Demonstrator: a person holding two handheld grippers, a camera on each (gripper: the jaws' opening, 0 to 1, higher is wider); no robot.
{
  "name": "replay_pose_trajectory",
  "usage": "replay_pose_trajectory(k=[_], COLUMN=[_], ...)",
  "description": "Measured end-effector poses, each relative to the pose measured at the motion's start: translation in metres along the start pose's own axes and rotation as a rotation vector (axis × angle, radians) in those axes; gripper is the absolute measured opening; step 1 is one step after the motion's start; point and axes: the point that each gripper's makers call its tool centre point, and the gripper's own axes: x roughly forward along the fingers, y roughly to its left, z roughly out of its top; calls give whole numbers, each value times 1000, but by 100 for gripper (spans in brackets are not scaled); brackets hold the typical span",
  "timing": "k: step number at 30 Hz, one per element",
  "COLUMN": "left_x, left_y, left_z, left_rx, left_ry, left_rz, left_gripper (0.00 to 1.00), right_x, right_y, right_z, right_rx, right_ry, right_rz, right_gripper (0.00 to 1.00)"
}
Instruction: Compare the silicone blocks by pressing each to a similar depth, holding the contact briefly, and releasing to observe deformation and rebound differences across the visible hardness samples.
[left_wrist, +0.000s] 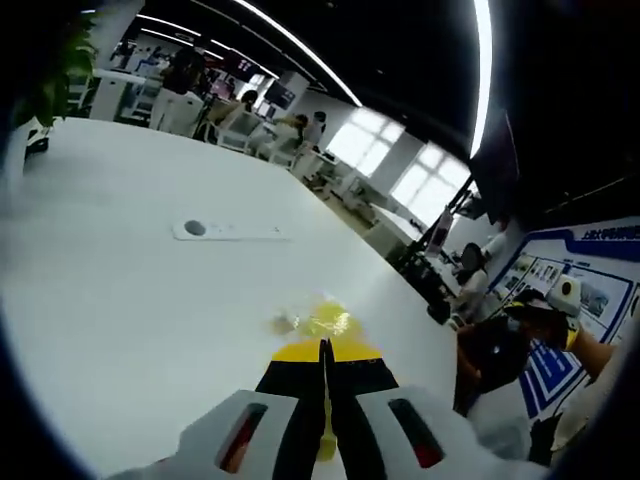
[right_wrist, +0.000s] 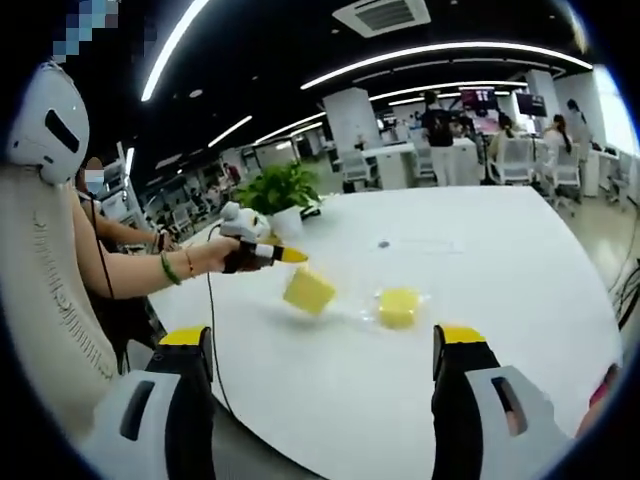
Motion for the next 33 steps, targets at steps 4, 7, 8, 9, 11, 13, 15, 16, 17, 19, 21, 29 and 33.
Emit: replay_pose_trajectory(k=[4, 7, 8, 9, 11, 13, 15, 16, 17, 19, 21, 29, 33], left_x=[1, 2, 2, 2, 3, 4, 4, 4, 4, 4, 5, 5, 3], left_y=[18, 33, 39, 43, 51, 60, 69, 73, 79, 90, 105, 133, 140], left_z=[3, 2, 2, 1, 1, -1, -4, -5, -7, -12, -17, -34, -44], left_rx=[-12, -6, -14, -21, -25, -27, -28, -28, -25, -21, -14, 14, 40], left_ry=[-15, -15, -17, -19, -20, -18, -15, -13, -12, -4, 10, 42, 59], left_rz=[25, 61, 69, 78, 89, 106, 123, 132, 145, 170, 193, 219, 227], left_gripper=[0, 0, 0, 0, 0, 0, 0, 0, 0, 0, 0, 0, 0], right_x=[1, 3, 4, 5, 7, 10, 12, 13, 14, 15, 17, 24, 27], right_y=[-4, -8, -8, -8, -9, -10, -8, -6, -6, -8, -9, -9, -8], right_z=[-2, -6, -6, -6, -6, -6, 0, 6, 7, 7, 4, -1, -2], right_rx=[12, 16, 15, 17, 22, 30, 49, 61, 61, 58, 55, 83, 94], right_ry=[-1, 20, 23, 23, 27, 30, 4, -15, -17, -13, 2, 14, 11], right_rz=[-13, -20, -20, -19, -21, -23, -14, -6, -6, -10, -15, -6, 1], right_gripper=[84, 84, 84, 84, 84, 84, 84, 84, 83, 83, 83, 80, 79])
